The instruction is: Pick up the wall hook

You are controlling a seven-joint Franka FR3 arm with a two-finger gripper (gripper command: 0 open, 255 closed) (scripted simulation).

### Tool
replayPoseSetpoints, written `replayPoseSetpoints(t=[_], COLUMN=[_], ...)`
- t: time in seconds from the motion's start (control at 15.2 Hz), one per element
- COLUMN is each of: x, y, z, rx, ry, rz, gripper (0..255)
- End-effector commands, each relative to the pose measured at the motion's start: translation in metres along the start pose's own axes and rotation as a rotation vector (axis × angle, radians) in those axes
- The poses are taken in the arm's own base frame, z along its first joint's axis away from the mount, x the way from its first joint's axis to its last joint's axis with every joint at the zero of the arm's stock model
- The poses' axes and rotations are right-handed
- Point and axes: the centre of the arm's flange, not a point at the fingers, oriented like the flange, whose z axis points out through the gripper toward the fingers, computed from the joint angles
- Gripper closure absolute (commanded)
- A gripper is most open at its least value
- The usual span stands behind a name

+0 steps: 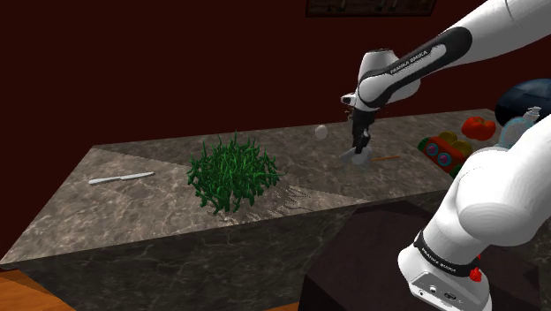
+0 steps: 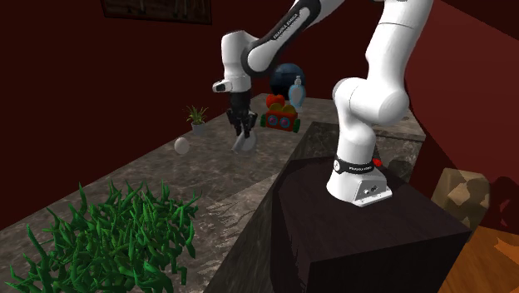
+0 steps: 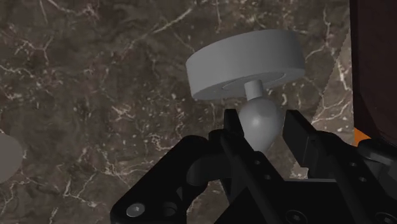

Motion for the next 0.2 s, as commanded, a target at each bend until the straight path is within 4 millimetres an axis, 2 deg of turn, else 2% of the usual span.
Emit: replayPoseSetpoints(t=[0.0, 0.13], x=[-0.0006, -0.0006], y=[-0.0015, -0.0016], z=[-0.0108, -0.0116], rx=[0.000, 0.000], ry=[0.000, 0.000], rz=[0.000, 0.000], gripper=[255, 255])
